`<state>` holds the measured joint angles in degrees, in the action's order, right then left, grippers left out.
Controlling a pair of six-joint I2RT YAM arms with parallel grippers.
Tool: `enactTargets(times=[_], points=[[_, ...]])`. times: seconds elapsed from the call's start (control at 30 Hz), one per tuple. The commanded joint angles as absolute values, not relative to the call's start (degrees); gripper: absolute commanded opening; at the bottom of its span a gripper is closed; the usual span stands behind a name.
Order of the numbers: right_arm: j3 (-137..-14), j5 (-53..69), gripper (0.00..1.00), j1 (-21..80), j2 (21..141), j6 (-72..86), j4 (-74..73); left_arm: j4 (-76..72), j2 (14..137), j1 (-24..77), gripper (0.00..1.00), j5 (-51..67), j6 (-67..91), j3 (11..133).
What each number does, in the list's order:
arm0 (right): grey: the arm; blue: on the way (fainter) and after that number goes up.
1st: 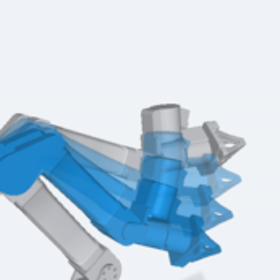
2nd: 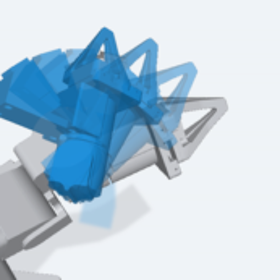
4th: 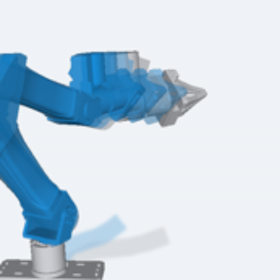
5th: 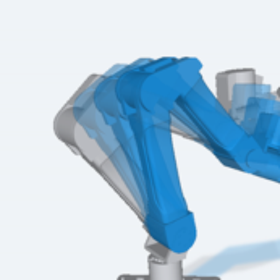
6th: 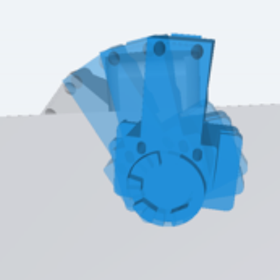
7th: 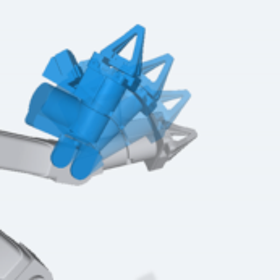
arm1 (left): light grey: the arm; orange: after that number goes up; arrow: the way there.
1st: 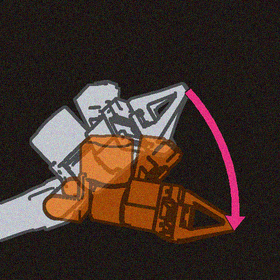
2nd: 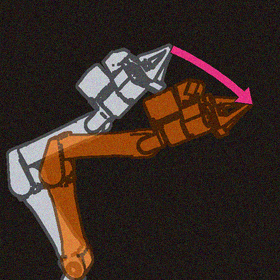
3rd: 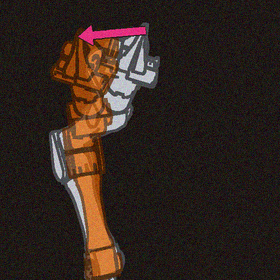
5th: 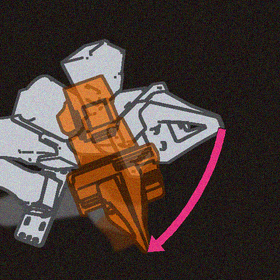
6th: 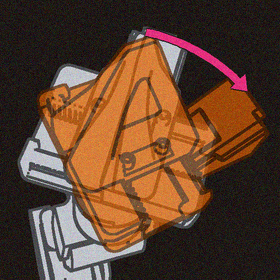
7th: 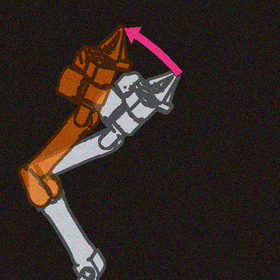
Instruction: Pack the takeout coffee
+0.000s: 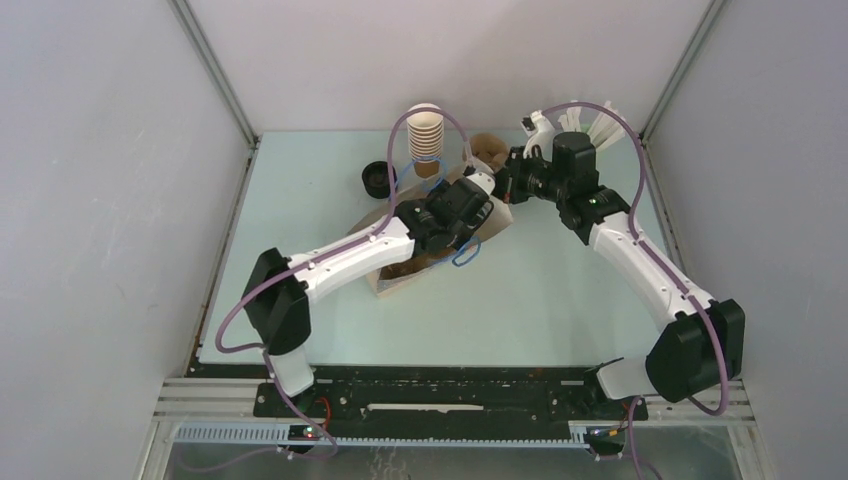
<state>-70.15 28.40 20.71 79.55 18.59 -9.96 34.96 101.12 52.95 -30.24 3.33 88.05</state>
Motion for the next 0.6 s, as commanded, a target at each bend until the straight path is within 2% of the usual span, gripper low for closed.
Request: enactTargets(times=[0.0,0.27,0.57], points=[[-71.54,36.77,0.0,22.79,77.98,21.91,-2.81,36.74,104.78,52.42,0.34,-25.58,1.77,87.15],[-73.65,29.09,0.0,23.27,78.69,23.01,-13.86,36.65,105.49,51.32,0.34,-21.81,1.69,86.7],[-84.67,23.0,0.05,24.47,85.89,22.91,-24.53,37.47,107.03,49.49,0.34,-19.72,0.45,86.86]])
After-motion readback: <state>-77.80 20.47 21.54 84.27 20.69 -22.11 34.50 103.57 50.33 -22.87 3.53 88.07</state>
